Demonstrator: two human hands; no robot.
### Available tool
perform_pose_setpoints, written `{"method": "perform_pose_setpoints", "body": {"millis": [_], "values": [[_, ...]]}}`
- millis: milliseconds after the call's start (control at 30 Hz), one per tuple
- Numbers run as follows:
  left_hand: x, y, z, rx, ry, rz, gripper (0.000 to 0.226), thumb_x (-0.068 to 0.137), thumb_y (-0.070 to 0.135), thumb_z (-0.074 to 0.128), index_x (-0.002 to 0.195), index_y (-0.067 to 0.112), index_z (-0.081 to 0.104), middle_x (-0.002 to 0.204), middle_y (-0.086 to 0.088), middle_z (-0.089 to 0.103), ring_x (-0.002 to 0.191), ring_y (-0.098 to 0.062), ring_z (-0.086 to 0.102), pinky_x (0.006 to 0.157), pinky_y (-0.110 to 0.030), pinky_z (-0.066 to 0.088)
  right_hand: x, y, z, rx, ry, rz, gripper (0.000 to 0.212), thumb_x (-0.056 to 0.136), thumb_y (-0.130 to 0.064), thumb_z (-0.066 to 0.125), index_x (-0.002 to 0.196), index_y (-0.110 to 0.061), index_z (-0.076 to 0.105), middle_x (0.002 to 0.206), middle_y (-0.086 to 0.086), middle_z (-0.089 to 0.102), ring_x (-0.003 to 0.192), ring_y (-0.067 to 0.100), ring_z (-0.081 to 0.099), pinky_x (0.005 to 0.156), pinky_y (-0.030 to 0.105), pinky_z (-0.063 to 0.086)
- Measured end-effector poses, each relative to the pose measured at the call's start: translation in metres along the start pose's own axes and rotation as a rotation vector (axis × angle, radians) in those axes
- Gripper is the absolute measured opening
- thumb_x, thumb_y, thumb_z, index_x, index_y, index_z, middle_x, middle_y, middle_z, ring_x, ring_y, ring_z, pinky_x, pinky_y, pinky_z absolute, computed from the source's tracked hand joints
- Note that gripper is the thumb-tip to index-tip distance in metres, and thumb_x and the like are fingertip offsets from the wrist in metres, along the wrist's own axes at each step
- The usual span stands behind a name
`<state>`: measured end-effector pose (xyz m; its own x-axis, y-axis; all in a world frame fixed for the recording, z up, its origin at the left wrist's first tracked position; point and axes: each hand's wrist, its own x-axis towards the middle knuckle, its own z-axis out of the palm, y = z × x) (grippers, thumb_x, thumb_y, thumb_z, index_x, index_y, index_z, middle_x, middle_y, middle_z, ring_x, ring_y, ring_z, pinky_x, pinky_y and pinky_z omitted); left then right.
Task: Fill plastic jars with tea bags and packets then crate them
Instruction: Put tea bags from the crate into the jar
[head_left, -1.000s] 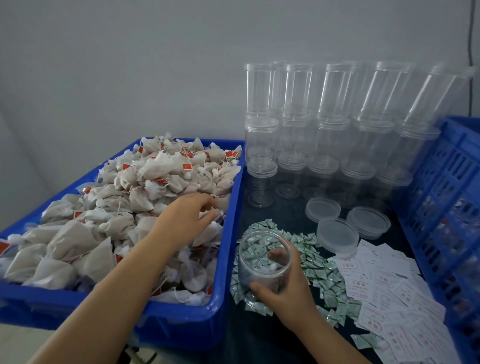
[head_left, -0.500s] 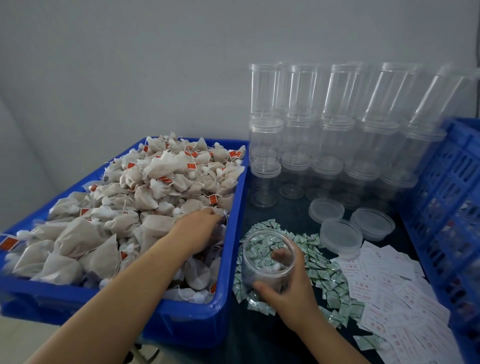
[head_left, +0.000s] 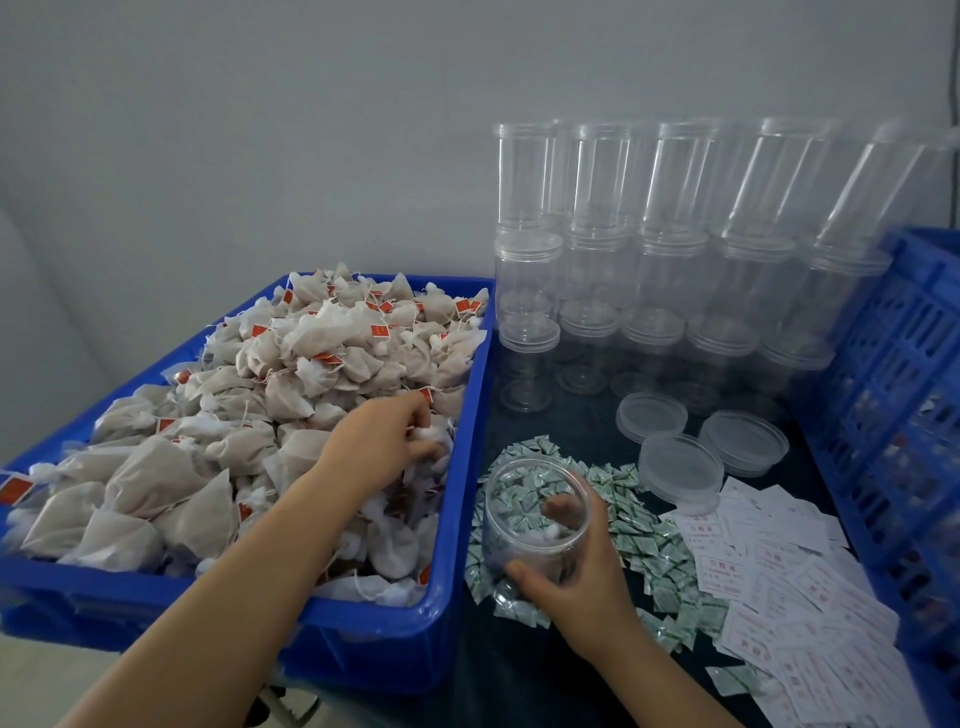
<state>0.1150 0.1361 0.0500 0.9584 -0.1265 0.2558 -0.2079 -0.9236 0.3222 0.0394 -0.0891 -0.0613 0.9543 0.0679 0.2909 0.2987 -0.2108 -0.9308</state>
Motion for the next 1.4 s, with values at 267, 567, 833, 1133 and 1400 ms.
{"method": "perform_pose_setpoints", "body": {"millis": [267,567,833,1133,1400], "values": [[-0.007,0.02,-0.018,-0.498,0.191,0.025,0.017,0.078,0.03,0.074,0.086,0.042,0.067,0.076,0.03,0.065,0.074,0.011,0.058,0.064,-0.003,0.041,0.0,0.002,0.0,0.02,-0.003,-0.001,0.094,0.053,-0.056,0.083,0.124,-0.08,0.025,0.129,-0.018,0.045,0.116,-0.015,0.046,0.087,0.018,0.053],[-0.015,0.048,-0.013,-0.623,-0.022,0.288,0.026,0.079,0.018,0.073,0.088,0.041,0.066,0.089,0.022,0.068,0.083,0.001,0.062,0.076,-0.01,0.046,0.002,0.003,0.001,0.043,0.009,-0.007,0.092,0.057,-0.053,0.083,0.125,-0.078,0.027,0.129,-0.013,0.046,0.117,-0.012,0.047,0.085,0.006,0.046],[-0.017,0.063,-0.001,-0.404,-0.098,0.635,0.015,0.077,0.007,0.076,0.092,0.009,0.072,0.093,0.002,0.066,0.083,-0.004,0.062,0.076,-0.017,0.051,0.003,0.002,0.0,0.09,-0.031,-0.002,0.096,0.06,-0.044,0.086,0.133,-0.07,0.029,0.136,-0.007,0.047,0.123,0.005,0.054,0.098,0.035,0.054],[-0.016,0.098,-0.001,0.284,-0.228,0.7,0.022,0.096,0.036,0.05,0.102,0.026,0.068,0.098,0.009,0.064,0.09,-0.011,0.06,0.071,-0.03,0.05,0.003,0.001,-0.001,0.087,-0.029,-0.009,0.095,0.063,-0.041,0.086,0.135,-0.067,0.029,0.137,-0.022,0.052,0.128,0.004,0.054,0.104,0.029,0.05],[-0.009,0.124,0.013,0.653,-0.281,0.55,0.027,0.094,0.008,0.046,0.068,0.012,0.041,0.064,0.0,0.036,0.064,-0.023,0.046,0.053,-0.032,0.036,0.003,-0.003,0.0,0.06,-0.023,-0.01,0.095,0.06,-0.041,0.085,0.131,-0.072,0.029,0.134,-0.026,0.053,0.126,0.005,0.055,0.103,0.039,0.051]]}}
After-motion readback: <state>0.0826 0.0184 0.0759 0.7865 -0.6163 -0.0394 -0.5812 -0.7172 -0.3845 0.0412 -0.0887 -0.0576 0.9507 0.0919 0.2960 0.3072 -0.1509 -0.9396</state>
